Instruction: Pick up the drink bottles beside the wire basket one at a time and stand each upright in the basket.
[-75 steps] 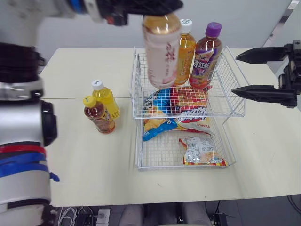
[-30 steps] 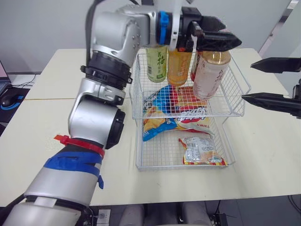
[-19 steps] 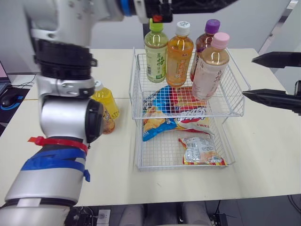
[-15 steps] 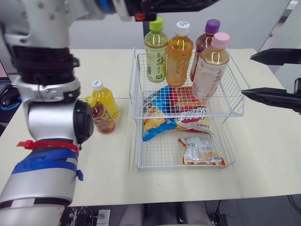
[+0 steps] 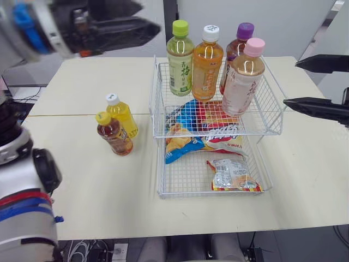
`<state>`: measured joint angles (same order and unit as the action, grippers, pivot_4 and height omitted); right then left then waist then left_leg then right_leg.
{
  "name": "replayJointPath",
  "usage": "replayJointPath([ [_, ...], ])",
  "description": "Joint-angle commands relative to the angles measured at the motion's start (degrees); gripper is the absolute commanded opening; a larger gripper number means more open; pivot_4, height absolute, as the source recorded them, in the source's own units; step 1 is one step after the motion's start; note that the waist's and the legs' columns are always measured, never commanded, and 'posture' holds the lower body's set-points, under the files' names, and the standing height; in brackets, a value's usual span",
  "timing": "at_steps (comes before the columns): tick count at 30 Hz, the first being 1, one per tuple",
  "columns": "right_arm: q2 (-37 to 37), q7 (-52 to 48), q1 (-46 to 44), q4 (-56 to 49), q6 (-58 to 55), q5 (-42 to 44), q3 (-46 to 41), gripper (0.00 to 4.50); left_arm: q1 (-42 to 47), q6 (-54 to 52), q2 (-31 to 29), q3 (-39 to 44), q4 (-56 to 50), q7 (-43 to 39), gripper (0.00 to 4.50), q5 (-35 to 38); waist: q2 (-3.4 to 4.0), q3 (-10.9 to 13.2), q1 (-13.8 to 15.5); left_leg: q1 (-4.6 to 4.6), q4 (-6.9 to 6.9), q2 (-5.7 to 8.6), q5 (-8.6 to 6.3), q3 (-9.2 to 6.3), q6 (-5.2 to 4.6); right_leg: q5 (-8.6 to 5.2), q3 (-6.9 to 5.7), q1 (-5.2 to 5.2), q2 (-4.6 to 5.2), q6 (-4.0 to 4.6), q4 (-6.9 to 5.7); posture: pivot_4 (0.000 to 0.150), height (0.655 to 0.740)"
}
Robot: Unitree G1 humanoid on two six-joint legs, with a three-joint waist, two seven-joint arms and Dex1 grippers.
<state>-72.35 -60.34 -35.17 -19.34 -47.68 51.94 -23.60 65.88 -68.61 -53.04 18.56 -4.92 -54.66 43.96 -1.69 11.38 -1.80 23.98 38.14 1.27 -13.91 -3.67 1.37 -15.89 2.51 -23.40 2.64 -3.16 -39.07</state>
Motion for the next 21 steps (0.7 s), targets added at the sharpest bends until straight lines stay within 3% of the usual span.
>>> replayJointPath([
  [1,-0.1,-0.5,-3.5,-0.7,0.7,2.5,-0.5,4.50,-3.2,0.8,-4.0,6.3,-2.4,2.8,4.47,0.6,0.00,0.0,0.0,0.00,0.00,0.01,0.00,0.00,0.00,0.00,0.00,0.01,0.01,0.00,0.00,0.150,0.7400],
  [7,5.2,-1.2,-9.8,-2.4,-0.2,6.7,6.6,4.50,-21.0,1.9,-10.2,15.7,-5.8,2.9,4.47,-0.3,0.00,0.0,0.0,-0.08,-0.03,0.00,0.00,0.00,0.00,0.00,-0.01,0.07,0.06,0.01,0.00,0.150,0.7400],
  [11,9.8,-3.0,-14.2,-2.6,0.3,5.9,13.2,4.50,-35.0,5.1,-10.9,24.8,-8.6,2.3,4.47,-2.5,0.00,0.0,-0.3,-0.12,-0.07,-0.03,-0.01,0.09,-0.01,0.01,0.01,0.03,0.31,0.02,0.04,0.150,0.7400],
  [15,14.0,-3.0,-17.9,-1.5,0.1,3.8,18.2,4.50,-50.0,9.8,-7.3,33.7,-11.7,1.4,4.47,-5.7,0.01,0.0,0.0,-0.10,-0.11,0.01,-0.01,0.08,-0.01,0.01,-0.04,0.02,0.42,0.03,0.08,0.150,0.7400],
  [21,18.3,-1.7,-21.0,-1.2,-0.6,1.1,21.9,4.50,-62.1,16.0,1.1,38.2,-18.0,5.0,4.47,-6.7,-0.07,-0.1,0.6,-0.12,-0.09,0.04,-0.01,0.00,0.00,0.01,-0.13,0.09,0.50,0.04,0.11,0.150,0.7400],
])
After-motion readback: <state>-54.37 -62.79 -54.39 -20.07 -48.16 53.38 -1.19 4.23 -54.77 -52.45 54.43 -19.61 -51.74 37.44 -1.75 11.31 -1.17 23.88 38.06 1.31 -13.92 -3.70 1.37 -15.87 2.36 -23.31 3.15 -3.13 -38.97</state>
